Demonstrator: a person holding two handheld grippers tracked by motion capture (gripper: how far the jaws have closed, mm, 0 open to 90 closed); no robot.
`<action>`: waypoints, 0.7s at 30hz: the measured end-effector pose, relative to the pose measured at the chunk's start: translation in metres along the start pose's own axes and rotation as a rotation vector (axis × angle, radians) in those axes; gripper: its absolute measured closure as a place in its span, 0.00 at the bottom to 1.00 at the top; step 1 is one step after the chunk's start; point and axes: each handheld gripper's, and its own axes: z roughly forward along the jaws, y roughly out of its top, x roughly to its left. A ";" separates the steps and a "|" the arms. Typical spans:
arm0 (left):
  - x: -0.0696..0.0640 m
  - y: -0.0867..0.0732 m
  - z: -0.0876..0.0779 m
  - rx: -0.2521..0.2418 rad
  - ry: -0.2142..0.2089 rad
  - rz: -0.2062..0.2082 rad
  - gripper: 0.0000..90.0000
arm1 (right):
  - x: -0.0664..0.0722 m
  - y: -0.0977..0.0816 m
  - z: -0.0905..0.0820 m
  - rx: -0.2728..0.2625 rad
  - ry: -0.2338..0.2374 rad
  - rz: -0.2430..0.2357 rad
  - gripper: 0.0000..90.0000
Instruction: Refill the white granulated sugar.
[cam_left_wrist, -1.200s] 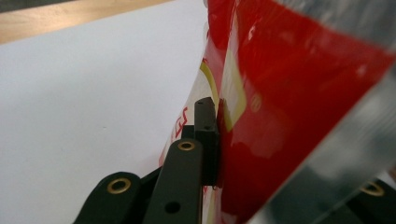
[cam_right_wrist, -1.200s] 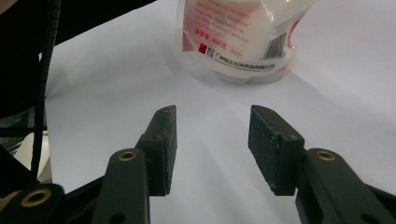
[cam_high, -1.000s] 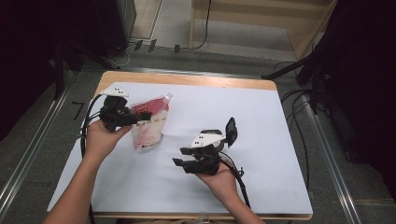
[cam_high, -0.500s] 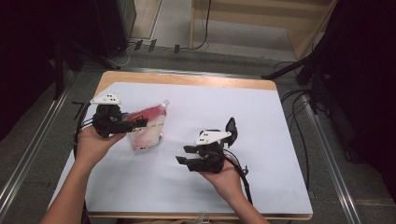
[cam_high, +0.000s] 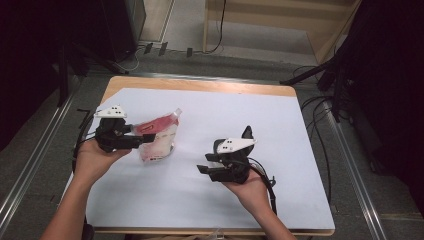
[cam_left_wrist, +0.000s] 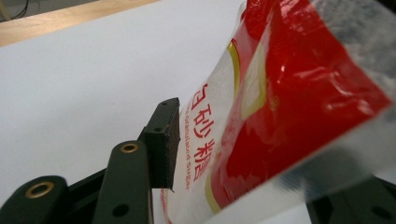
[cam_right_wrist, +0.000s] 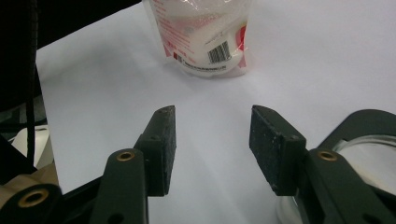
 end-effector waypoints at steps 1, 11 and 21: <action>-0.001 0.000 -0.002 0.004 0.000 -0.018 0.55 | -0.001 0.000 -0.001 0.000 0.001 -0.001 0.57; -0.002 -0.005 -0.016 0.037 -0.013 -0.038 0.53 | -0.011 -0.005 -0.021 -0.001 -0.017 0.020 0.58; 0.003 -0.009 -0.025 0.037 -0.014 -0.053 0.53 | -0.018 -0.016 -0.040 -0.009 -0.045 0.024 0.59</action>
